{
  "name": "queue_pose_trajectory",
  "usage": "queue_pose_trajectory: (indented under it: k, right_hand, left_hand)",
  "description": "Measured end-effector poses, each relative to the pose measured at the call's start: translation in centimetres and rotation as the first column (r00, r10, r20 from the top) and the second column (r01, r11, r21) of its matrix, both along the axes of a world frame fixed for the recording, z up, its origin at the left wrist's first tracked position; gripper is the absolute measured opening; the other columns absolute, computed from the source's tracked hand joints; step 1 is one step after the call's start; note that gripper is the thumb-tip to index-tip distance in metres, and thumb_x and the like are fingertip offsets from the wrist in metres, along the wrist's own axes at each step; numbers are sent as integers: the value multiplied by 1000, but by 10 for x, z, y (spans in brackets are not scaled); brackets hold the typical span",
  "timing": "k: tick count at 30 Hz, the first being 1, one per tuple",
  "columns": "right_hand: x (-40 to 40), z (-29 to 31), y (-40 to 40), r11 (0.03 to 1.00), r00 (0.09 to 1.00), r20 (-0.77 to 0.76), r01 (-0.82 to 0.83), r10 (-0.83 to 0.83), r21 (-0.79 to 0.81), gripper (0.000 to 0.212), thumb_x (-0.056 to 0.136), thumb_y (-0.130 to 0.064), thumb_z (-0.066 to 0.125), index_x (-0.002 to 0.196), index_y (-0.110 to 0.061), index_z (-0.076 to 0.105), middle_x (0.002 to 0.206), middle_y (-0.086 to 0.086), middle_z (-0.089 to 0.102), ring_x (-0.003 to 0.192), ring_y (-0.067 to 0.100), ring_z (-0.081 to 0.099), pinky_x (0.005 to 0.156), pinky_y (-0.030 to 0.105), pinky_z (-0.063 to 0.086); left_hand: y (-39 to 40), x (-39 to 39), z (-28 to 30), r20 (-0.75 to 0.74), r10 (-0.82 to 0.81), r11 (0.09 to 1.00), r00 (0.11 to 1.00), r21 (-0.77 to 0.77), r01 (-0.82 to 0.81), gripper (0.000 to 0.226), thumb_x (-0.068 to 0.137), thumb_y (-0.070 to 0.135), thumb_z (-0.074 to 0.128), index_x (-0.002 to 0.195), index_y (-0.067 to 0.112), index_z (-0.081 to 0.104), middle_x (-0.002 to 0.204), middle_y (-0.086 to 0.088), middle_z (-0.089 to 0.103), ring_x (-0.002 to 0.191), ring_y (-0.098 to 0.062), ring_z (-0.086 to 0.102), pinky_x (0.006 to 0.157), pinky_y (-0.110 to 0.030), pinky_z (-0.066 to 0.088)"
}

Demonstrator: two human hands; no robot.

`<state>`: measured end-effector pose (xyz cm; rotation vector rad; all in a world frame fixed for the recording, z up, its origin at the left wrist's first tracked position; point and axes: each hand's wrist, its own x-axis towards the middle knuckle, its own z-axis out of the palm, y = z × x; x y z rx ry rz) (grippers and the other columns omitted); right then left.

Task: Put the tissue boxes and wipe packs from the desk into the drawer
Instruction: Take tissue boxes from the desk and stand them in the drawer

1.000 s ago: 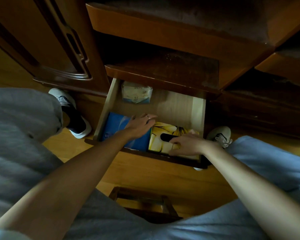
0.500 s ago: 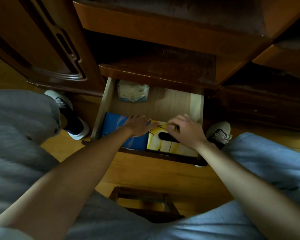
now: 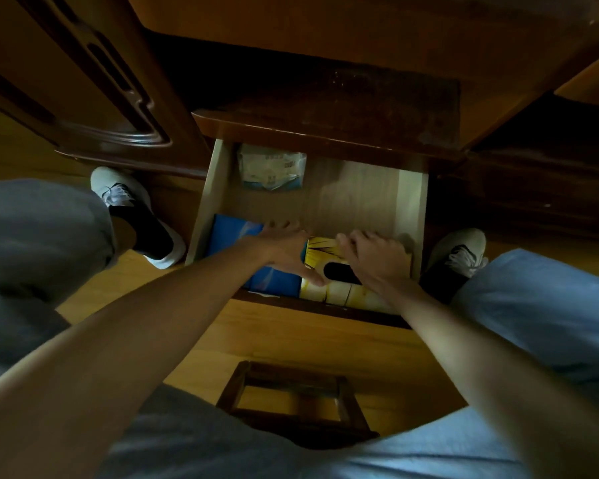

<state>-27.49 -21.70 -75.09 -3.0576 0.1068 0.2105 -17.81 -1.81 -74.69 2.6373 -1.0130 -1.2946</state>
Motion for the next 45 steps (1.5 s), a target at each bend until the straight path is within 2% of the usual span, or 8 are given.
queue_pose_trajectory:
  k: [7, 18, 22, 26, 32, 37, 39, 45]
  right_hand:
    - [3, -31, 6, 999, 999, -16, -33, 33, 15, 61, 102, -54, 22, 91, -12, 65, 77, 11, 70, 67, 32, 67, 53, 32, 41]
    - [16, -20, 8, 1000, 970, -243, 8, -11, -10, 61, 100, -64, 21, 96, -22, 66, 68, -3, 62, 54, 16, 55, 51, 27, 32]
    - [27, -24, -8, 915, 884, -427, 316, -188, 252, 73, 91, -82, 24, 73, -22, 62, 56, -5, 58, 51, 11, 55, 52, 26, 33]
    - [16, -23, -5, 968, 938, -311, 204, -152, 143, 85, 96, -75, 15, 53, -13, 55, 39, -5, 44, 36, 14, 46, 50, 26, 30]
    - [19, -16, -4, 965, 906, -417, 165, -67, 205, 78, 103, -64, 16, 54, -16, 54, 42, -5, 43, 37, 12, 41, 52, 26, 37]
    - [12, -13, -3, 958, 912, -400, 190, -91, 215, 70, 104, -61, 17, 73, -17, 62, 55, 0, 53, 51, 16, 48, 61, 32, 45]
    - [11, -12, -3, 973, 922, -385, 126, -44, 191, 63, 106, -54, 16, 79, -18, 60, 61, 3, 54, 58, 19, 52, 66, 35, 46]
    - [11, -10, 5, 958, 901, -422, 203, -100, 205, 61, 108, -49, 16, 105, -16, 67, 85, 12, 68, 78, 26, 64, 77, 37, 52]
  left_hand:
    - [-7, -9, -8, 158, -71, 997, 985, 24, 68, 129, 56, 94, 60, 155, 23, 17, 155, -16, 35, 139, -39, 36, 109, -62, 32]
    - [-12, 3, -3, 85, -90, 990, 992, 116, 80, 142, 49, 100, 56, 155, 9, 27, 159, -11, 36, 141, -34, 38, 113, -54, 34]
    - [-4, 9, 2, 96, -39, 988, 995, 149, 24, 148, 42, 110, 37, 151, 9, 37, 154, -13, 45, 133, -33, 48, 102, -47, 44]
    - [4, 7, 0, 139, 26, 994, 990, 97, -40, 139, 42, 112, 27, 137, 14, 54, 135, -8, 62, 112, -28, 62, 75, -39, 47]
    - [1, 3, 7, 134, -34, 992, 990, 124, 17, 136, 42, 112, 19, 128, 15, 59, 125, -7, 67, 106, -26, 64, 82, -40, 53]
    - [14, -3, 7, 256, -36, 997, 966, 79, 16, 130, 63, 103, 9, 145, 10, 46, 144, -13, 54, 126, -32, 52, 104, -47, 40]
    - [32, -4, 5, 373, 26, 999, 927, 23, -37, 119, 71, 98, 9, 135, 10, 56, 134, -12, 61, 118, -29, 55, 101, -45, 40]
    - [59, 3, 10, 331, 100, 993, 938, 27, -115, 104, 73, 97, 25, 124, 13, 59, 118, -9, 69, 102, -24, 64, 81, -36, 50]
